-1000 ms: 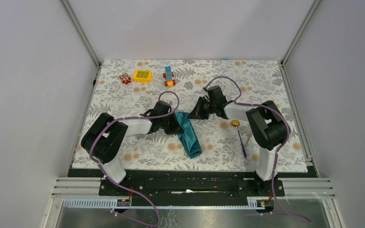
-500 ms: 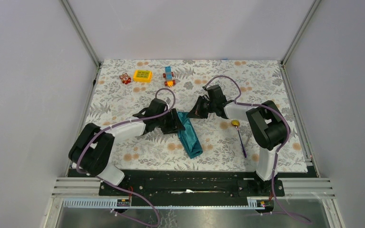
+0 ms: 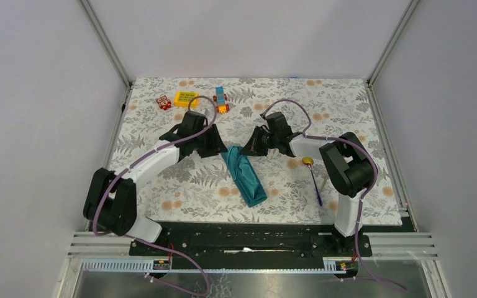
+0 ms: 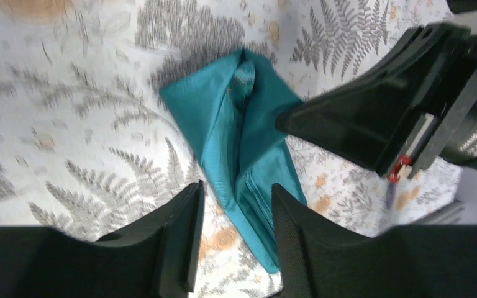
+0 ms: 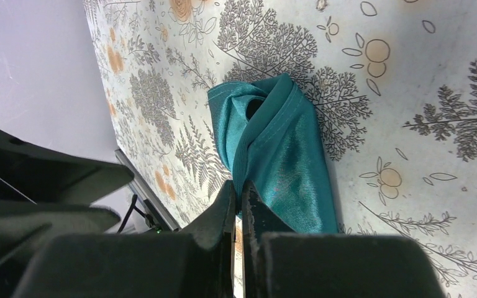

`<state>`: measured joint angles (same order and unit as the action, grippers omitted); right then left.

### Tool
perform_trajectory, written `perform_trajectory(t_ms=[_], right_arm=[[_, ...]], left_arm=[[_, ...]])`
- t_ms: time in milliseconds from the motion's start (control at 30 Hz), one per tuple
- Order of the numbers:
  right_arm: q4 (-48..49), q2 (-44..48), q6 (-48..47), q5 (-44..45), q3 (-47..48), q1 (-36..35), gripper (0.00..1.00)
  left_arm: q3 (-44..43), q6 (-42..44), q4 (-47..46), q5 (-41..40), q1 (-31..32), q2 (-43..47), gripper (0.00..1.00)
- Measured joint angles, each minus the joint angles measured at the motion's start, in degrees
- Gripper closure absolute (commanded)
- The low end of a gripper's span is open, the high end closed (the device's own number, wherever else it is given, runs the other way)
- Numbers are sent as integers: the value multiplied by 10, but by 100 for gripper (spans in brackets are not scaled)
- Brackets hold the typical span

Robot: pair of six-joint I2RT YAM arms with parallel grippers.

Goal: Fold the napkin into a case and place the utensils inside
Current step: Stuff the top corner of the smaller-rectangle-folded napkin at the center of the board.

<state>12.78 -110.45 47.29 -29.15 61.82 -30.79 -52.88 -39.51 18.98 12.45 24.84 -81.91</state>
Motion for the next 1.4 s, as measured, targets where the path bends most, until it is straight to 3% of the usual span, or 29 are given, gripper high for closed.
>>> perform_trajectory(t_ms=[67,500,1400], right_arm=[[0,0,2,0,1,-3,100],[4,-2,8,0,3,-5,100],[17,-27,29,4,26,-44,100]], left_arm=[[-41,15,12,-14,2,-30,67],[-143,66,81,-118,66,-172,66],[-179,73,100,-188,84,-221,66]])
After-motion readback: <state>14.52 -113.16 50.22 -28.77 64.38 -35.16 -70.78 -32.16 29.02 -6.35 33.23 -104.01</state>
